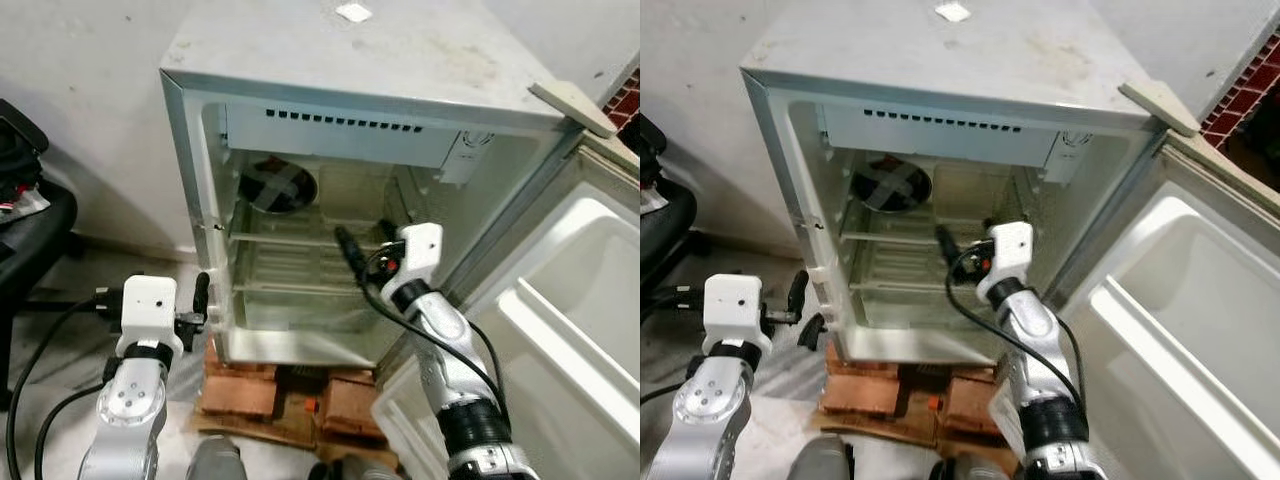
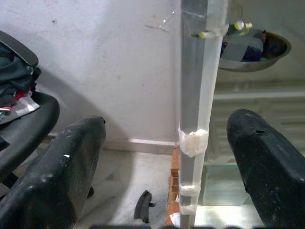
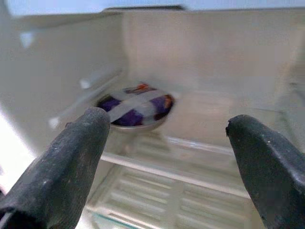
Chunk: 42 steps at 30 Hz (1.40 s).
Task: Restocking fridge
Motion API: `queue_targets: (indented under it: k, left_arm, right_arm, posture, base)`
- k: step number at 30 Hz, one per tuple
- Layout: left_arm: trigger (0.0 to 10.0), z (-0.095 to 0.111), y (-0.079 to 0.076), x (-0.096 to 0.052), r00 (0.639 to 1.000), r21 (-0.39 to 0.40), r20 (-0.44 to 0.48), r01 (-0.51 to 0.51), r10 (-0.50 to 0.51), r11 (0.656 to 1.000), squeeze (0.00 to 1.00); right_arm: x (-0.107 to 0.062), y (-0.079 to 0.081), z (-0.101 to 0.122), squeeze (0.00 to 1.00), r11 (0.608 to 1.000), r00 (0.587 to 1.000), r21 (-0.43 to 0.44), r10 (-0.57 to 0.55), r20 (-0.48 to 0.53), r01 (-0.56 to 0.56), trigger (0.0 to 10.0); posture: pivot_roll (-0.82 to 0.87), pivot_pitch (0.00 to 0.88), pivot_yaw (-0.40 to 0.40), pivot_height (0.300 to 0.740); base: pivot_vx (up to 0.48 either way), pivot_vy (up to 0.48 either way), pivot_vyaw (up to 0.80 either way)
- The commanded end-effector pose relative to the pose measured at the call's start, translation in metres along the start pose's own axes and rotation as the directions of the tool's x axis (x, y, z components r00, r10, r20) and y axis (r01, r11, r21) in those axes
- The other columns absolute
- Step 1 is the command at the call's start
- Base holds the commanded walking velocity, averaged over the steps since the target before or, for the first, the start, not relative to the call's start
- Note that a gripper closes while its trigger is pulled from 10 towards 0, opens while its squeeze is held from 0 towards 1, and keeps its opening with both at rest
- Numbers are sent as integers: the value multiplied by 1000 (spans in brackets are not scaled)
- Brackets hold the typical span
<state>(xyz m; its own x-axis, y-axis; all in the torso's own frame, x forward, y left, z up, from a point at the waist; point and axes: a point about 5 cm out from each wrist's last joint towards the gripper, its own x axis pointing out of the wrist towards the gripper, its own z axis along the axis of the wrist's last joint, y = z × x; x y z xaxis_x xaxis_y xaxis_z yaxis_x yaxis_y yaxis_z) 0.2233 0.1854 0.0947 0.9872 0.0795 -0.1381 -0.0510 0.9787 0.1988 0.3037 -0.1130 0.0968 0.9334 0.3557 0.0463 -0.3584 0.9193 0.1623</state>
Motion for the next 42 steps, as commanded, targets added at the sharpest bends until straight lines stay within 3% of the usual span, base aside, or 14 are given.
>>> queue_targets:
  k: [1, 12, 34, 42]
  left_arm:
    - [10000, 0, -7, 3, 999, 8, 5, 34, -34, 999, 0]
    - [10000, -6, -16, 4, 998, 2, 4, 64, -64, 998, 0]
    - [10000, -3, -13, 10, 997, 16, 25, 70, -71, 997, 0]
    - [10000, -1, -7, 12, 997, 25, 43, 60, -61, 998, 0]
  right_arm:
    - [-5, 0, 2, 0, 1000, 1000, 3, -9, -3, 9, 10000]
    - [-11, -3, 6, 0, 999, 999, 7, -42, -27, 42, 10000]
    - [-10, -8, 11, 0, 997, 996, 17, -80, -31, 80, 10000]
    - [-19, -30, 10, 0, 975, 975, -25, -221, -33, 220, 10000]
  posture:
    - [198, 0, -109, 740]
    - [183, 0, -111, 740]
    - [163, 0, -103, 740]
    - [163, 0, -91, 740]
  base:
    - [0, 0, 0]
    - [-338, 0, 0]
    - [-370, 0, 0]
    - [-137, 0, 0]
